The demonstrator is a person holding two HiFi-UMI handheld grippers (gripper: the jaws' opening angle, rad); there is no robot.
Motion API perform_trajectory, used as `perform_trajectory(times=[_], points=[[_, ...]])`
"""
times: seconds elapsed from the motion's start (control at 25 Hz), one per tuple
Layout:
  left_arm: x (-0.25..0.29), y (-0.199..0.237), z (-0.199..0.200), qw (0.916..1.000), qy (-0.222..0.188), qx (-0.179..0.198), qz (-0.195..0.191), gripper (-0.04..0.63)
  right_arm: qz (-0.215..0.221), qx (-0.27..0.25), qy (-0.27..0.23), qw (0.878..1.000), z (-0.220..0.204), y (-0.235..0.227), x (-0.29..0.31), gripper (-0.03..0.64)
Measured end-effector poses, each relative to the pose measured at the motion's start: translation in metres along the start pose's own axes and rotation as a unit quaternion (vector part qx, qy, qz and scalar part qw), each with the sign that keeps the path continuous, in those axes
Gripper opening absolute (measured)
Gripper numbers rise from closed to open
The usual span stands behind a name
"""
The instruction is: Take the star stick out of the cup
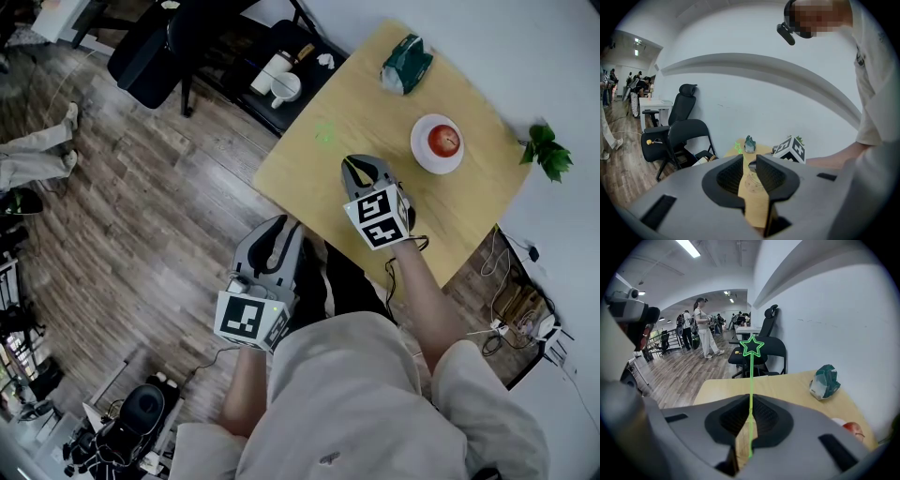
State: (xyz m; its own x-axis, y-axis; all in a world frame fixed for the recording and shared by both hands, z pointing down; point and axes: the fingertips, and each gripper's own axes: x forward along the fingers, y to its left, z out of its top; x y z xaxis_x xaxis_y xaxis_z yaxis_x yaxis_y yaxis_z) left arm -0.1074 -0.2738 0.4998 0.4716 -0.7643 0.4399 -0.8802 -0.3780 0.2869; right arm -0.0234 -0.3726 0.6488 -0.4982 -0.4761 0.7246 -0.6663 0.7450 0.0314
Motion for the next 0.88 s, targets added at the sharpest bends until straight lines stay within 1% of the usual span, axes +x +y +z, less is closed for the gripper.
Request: perform_trajectory(times=[0.4, 0.72, 0.88], points=[[-0.012, -0.004, 0.005, 0.9999, -0.007, 0.005, -0.008, 0.084, -0.011, -0.004, -0.011, 1.0, 0.011, 0.004, -0.012, 0.018], [-0.034, -0.007, 0.01, 0.9996, -0.019, 0.017, -0.015, 0.084, -0.029, -0.011, -0.027, 0.999, 0.026, 0.011, -0.034, 0.018], [-0.049, -0.01, 0.015, 0.999, -0.031, 0.026, -0.021, 0.084, -0.043, -0.017, -0.043, 0.998, 0.04, 0.016, -0.052, 0.018]])
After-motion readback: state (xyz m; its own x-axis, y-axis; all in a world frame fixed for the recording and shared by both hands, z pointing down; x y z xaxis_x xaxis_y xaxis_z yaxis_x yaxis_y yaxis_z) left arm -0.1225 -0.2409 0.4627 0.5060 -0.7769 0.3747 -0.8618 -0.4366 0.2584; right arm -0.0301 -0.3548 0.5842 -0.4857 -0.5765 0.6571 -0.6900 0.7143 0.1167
